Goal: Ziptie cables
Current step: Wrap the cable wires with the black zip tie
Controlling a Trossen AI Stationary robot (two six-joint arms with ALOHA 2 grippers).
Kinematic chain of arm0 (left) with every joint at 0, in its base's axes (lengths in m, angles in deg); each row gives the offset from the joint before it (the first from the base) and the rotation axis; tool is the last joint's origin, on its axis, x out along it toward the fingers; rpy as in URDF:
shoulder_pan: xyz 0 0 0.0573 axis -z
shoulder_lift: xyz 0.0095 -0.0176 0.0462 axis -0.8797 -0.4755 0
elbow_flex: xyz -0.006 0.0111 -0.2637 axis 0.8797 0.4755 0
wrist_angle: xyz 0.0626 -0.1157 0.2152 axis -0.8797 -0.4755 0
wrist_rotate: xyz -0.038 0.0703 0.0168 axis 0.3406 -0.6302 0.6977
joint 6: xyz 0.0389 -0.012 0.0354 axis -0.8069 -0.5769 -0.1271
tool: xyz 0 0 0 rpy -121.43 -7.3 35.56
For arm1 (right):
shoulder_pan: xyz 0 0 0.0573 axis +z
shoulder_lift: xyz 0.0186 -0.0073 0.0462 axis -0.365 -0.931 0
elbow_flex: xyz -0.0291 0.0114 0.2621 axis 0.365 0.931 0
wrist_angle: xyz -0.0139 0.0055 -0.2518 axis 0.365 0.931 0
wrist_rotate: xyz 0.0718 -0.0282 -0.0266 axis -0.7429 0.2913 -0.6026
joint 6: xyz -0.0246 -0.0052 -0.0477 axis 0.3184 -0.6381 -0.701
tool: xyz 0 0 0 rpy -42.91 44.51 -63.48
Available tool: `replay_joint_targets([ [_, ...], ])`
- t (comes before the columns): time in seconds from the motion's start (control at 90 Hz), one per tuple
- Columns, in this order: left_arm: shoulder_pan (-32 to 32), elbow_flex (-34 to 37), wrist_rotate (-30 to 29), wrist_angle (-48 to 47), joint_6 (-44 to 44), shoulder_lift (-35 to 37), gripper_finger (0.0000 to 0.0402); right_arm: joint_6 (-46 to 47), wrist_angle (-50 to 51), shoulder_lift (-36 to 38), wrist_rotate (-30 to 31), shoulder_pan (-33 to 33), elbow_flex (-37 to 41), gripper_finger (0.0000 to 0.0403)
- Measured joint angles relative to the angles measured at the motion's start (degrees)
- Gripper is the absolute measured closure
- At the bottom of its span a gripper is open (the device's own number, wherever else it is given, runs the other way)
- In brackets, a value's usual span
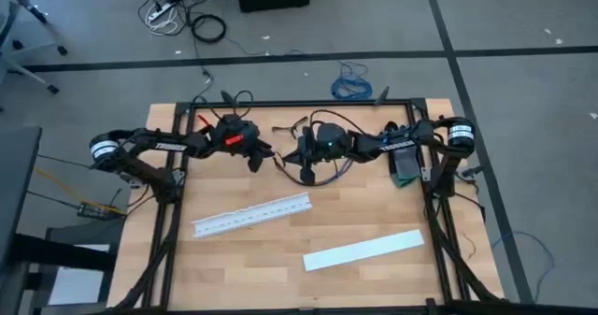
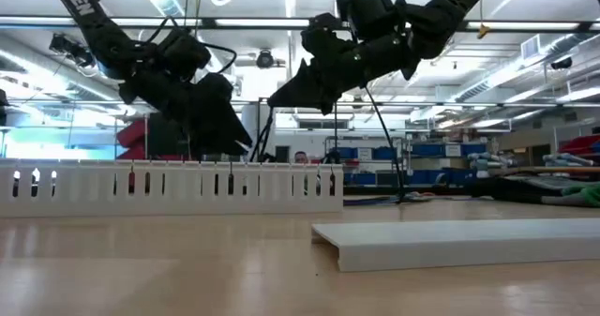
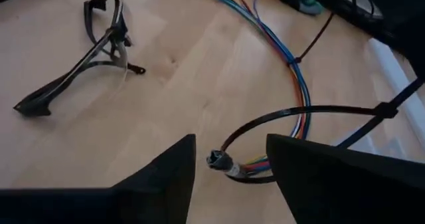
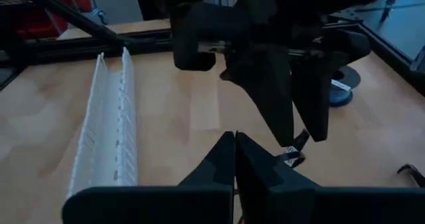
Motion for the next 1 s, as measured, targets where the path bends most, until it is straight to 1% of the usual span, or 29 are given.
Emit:
replay_joint_targets([
  [0.267, 0.02, 0.00, -0.22, -2.62, -1.55, 0.00, 0.0224, 0.00, -0.90, 0.00, 0.00, 0.00, 0.00, 0.0402],
  [0.456, 0.02, 0.00, -0.83, -0.45, -1.66, 0.00, 0.0234, 0.00, -0.97, 0.00, 0.00, -0.07, 0.00, 0.0403],
  [0.833, 0.02, 0.00, -1.05, -1.04, -1.66, -0.04, 0.0245, 0.02, -1.00, 0.00, 0.00, -0.07, 0.00, 0.0403],
  [1.0, 0.02, 0.00, -1.57, -0.39, -1.73, -2.49, 0.0245, 0.02, -1.42, 0.00, 0.00, -0.07, 0.00, 0.0403],
])
